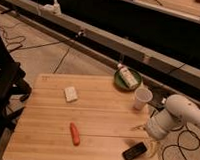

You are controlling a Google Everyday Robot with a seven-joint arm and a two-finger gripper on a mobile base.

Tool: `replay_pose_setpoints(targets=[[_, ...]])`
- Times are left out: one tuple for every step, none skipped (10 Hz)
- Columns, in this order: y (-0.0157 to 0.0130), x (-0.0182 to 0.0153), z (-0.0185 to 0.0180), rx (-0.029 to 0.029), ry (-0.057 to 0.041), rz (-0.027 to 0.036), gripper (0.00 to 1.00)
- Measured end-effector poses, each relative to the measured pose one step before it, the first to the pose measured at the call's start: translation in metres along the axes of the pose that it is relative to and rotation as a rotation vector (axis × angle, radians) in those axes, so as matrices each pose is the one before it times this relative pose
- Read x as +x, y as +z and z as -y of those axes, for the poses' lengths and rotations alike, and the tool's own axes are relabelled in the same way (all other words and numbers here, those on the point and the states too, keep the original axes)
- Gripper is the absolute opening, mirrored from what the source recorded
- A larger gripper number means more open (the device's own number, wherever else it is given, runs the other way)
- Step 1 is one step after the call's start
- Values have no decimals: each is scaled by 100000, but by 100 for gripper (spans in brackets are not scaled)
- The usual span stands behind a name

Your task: Place the eraser in the ceramic cup

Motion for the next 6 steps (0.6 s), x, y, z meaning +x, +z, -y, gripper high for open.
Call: replay_pose_setpoints(targets=[[354,242,-239,-349,-134,627,80],[431,404,-486,-879,-153,611,80],[455,306,-441,-965,-41,733,80],[426,190,-328,-845,-292,746,80],[414,112,-179,-772,-343,646,80],[553,115,-168,-1048,-279,898,80]])
